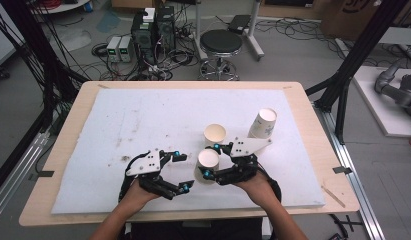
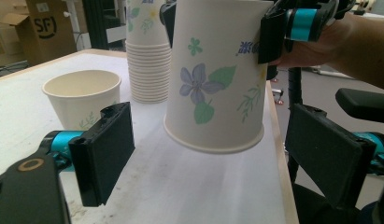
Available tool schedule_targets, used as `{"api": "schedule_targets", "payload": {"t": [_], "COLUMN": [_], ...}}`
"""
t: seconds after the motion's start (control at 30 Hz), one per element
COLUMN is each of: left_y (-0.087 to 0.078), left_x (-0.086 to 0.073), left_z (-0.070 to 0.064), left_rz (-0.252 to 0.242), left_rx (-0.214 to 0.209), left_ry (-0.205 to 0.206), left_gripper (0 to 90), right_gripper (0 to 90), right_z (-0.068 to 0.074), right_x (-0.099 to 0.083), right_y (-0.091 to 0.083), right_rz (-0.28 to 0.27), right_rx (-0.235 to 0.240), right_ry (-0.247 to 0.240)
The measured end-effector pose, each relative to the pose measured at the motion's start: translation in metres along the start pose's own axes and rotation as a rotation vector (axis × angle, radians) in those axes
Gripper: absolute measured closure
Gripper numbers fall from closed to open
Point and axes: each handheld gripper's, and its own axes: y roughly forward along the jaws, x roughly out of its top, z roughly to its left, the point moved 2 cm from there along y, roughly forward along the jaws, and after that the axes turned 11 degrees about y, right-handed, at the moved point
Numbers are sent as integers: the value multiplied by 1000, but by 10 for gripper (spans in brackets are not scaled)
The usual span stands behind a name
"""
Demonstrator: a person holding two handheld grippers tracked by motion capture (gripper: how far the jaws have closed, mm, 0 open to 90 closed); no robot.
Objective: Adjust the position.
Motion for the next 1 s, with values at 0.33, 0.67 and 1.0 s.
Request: {"api": "schedule_targets", "payload": {"t": [0.33,0.67,1.0], "left_y": [14,24,25], "left_x": [1,1,2], "left_z": [-1,-3,-5], "left_rz": [8,0,-9], "left_rx": [-4,-24,-48], "left_ry": [21,21,41], "left_gripper": [159,164,254], "right_gripper": [346,346,349], "right_z": [4,4,4], "right_x": [0,0,0], "right_y": [5,4,5], "right_rz": [8,1,-9], "right_rx": [23,36,55], "right_ry": [3,8,23]}}
